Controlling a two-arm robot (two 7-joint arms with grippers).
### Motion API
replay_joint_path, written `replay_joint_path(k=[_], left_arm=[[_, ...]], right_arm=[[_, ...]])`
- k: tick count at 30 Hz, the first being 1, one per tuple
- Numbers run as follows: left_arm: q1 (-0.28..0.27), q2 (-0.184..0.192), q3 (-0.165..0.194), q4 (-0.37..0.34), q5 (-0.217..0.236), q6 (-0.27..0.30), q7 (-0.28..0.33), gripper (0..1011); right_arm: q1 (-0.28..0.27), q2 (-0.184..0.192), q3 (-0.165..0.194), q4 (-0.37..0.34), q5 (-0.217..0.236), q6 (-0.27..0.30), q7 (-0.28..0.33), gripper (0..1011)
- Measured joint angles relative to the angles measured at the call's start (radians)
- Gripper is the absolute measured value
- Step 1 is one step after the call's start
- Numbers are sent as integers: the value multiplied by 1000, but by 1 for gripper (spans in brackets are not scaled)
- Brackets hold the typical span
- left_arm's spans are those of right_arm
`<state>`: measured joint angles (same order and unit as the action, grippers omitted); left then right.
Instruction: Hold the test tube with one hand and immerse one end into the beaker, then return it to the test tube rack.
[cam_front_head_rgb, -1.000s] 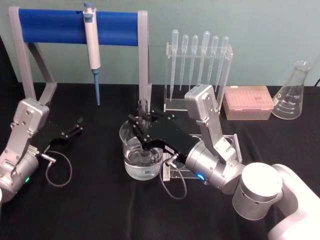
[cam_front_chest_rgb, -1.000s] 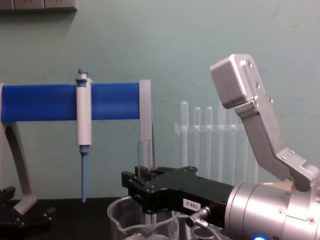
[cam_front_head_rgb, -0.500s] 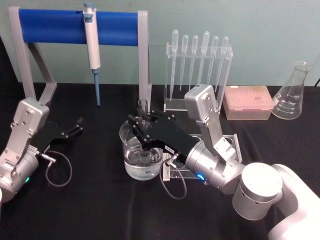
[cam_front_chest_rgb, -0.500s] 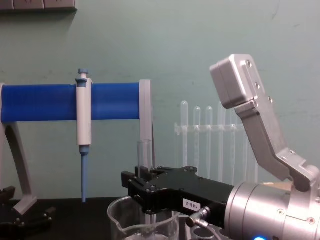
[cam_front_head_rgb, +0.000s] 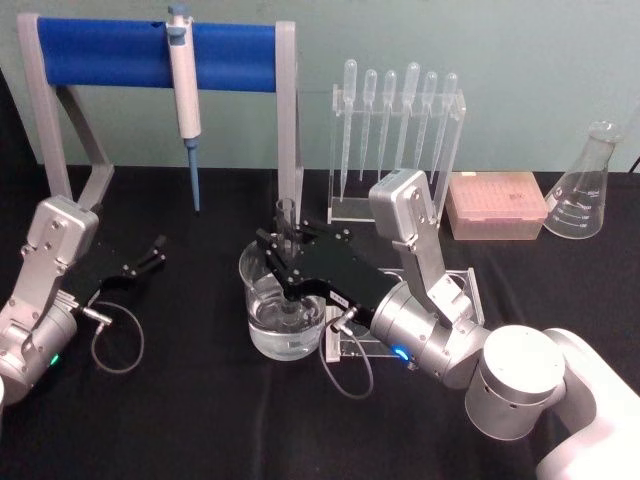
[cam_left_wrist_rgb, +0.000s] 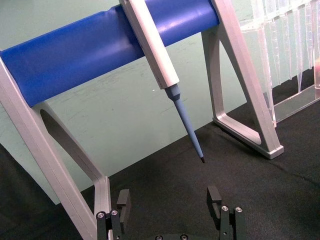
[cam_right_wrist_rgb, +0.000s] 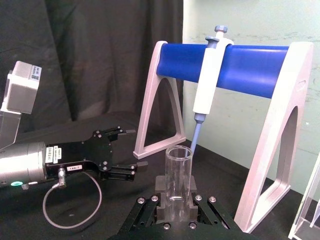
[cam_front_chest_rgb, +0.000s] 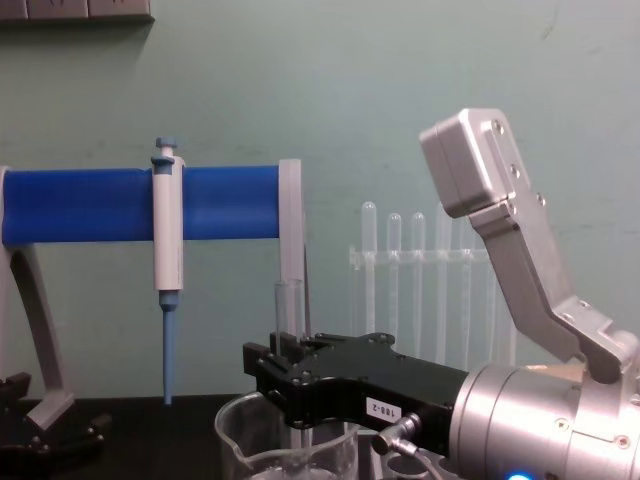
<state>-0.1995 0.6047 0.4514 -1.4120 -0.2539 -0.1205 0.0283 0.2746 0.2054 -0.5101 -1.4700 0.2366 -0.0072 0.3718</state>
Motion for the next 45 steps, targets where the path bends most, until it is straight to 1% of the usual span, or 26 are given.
replay_joint_path(k=[45], left_arm=[[0,0,0,0,0,0,0,1000]], right_arm=[[0,0,0,0,0,0,0,228]])
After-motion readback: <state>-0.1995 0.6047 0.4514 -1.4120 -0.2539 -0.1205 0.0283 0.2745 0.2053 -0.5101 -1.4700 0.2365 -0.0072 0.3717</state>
